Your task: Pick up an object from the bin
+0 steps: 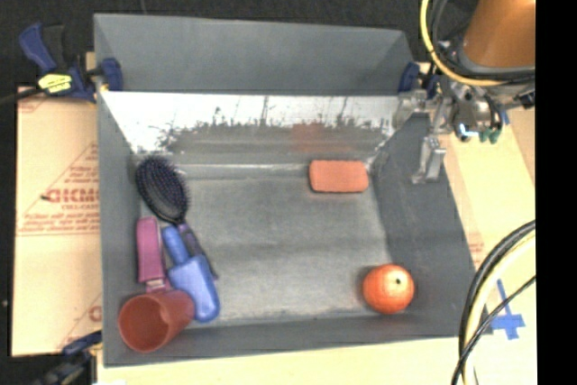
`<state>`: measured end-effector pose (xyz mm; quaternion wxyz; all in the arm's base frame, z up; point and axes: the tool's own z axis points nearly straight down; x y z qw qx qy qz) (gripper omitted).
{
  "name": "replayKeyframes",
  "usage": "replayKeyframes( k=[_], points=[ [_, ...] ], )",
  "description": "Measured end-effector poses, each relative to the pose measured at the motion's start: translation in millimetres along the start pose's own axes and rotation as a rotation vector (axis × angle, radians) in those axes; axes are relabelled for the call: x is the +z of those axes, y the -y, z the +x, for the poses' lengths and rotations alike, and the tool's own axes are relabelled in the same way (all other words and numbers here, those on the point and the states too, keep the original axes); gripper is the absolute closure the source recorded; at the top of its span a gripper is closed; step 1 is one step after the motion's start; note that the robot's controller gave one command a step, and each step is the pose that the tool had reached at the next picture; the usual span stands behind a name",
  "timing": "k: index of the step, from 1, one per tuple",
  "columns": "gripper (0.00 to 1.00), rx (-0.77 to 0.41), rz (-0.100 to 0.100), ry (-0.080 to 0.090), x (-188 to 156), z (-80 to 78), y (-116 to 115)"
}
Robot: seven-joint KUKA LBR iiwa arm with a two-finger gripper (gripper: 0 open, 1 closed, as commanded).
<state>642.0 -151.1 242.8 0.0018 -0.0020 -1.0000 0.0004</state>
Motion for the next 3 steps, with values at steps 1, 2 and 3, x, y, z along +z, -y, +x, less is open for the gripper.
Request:
replayKeyframes(
  k=[1,2,3],
  points=[
    [0.0,-0.005,0.002,0.008,-5.5,-1.4,-0.8],
    [0.0,0.068,0.0,-0.009,173.2,-10.7,-37.6],
    [0.0,0.197,0.004,0.026,81.2,-14.0,-33.4]
  ],
)
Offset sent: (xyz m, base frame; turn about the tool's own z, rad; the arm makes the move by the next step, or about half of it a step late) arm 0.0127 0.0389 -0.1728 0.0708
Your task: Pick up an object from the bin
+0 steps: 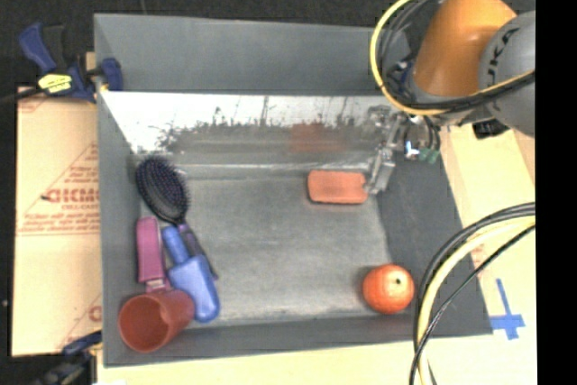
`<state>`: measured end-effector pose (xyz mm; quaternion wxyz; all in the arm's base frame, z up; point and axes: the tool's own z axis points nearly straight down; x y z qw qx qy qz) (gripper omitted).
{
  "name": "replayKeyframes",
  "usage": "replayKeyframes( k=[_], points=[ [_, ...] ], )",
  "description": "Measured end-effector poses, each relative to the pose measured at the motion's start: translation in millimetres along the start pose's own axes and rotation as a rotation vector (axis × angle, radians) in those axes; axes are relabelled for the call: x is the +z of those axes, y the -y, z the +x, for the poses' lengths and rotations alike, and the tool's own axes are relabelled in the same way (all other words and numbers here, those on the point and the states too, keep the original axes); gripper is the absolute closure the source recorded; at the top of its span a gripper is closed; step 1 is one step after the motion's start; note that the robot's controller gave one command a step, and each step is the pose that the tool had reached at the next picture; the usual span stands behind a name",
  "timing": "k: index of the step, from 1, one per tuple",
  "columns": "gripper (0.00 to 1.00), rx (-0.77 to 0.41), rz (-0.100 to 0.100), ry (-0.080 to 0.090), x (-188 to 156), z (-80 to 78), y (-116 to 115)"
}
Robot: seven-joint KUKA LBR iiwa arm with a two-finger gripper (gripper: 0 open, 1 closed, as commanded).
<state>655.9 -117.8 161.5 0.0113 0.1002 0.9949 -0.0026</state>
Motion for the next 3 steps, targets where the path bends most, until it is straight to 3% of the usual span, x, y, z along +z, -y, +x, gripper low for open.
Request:
replayKeyframes(
  k=[1,2,3],
  points=[
    [0.0,-0.06,-0.002,-0.022,60.1,12.2,-5.4],
    [0.0,0.026,0.0,0.008,89.8,21.9,-21.7],
    [1.0,0.093,-0.002,-0.007,89.9,12.9,-16.1]
  ],
)
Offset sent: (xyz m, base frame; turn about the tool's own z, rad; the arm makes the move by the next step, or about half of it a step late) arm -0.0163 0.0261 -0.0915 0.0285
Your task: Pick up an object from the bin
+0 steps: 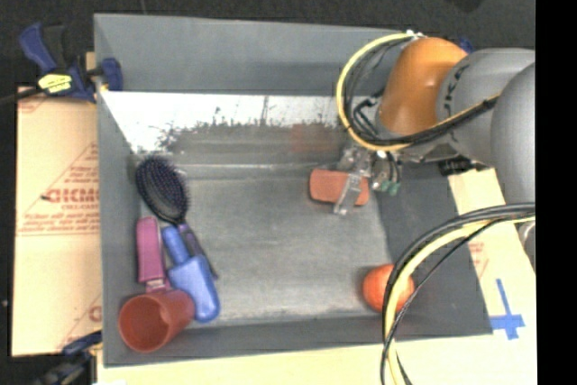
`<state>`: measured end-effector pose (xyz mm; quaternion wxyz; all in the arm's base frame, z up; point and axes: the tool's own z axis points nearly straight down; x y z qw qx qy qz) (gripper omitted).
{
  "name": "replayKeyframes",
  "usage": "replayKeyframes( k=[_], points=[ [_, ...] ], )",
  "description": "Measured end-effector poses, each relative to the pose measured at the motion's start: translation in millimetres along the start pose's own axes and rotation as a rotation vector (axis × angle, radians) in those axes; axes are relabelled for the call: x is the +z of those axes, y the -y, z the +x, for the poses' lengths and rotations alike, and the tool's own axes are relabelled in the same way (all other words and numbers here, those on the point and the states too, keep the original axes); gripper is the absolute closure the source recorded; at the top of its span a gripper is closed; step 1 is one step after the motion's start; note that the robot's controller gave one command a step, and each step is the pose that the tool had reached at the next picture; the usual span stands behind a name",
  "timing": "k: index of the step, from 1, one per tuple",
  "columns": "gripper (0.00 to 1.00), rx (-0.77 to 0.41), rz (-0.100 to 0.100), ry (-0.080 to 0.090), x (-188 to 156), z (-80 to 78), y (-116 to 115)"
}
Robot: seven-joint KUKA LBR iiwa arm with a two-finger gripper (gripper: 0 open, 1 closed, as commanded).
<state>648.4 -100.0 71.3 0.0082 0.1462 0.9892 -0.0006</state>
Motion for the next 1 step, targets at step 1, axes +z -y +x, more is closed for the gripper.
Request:
replayKeyframes(
  k=[1],
  points=[
    [1.0,-0.001,0.001,0.0,0.0,0.0,0.2]
  ],
)
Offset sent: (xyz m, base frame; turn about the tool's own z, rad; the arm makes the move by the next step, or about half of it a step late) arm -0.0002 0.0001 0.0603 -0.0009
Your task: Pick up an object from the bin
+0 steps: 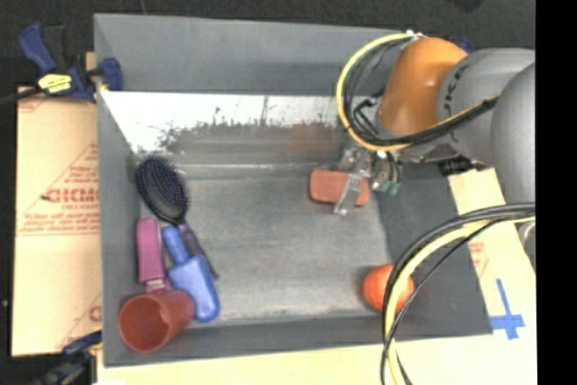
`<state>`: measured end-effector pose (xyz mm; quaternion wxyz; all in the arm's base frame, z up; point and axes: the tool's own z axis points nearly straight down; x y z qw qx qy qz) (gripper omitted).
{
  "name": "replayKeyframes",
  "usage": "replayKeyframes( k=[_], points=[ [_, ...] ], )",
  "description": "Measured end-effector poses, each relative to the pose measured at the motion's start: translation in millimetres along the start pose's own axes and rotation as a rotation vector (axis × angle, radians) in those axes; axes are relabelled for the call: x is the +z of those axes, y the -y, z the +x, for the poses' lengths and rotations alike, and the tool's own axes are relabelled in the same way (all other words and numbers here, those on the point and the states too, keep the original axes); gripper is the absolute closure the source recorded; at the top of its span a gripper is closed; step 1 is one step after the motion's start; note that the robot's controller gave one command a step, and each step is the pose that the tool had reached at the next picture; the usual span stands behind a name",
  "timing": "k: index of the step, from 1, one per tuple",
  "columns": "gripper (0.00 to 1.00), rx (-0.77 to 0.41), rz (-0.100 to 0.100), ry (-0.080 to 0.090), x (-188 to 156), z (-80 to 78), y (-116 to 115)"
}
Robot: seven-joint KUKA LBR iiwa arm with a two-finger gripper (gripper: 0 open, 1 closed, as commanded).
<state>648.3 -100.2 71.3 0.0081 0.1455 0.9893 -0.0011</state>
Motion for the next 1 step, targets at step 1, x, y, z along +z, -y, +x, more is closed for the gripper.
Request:
replayKeyframes(
  k=[1],
  points=[
    [1.0,-0.001,0.0,-0.006,-31.6,1.3,0.5]
  ],
)
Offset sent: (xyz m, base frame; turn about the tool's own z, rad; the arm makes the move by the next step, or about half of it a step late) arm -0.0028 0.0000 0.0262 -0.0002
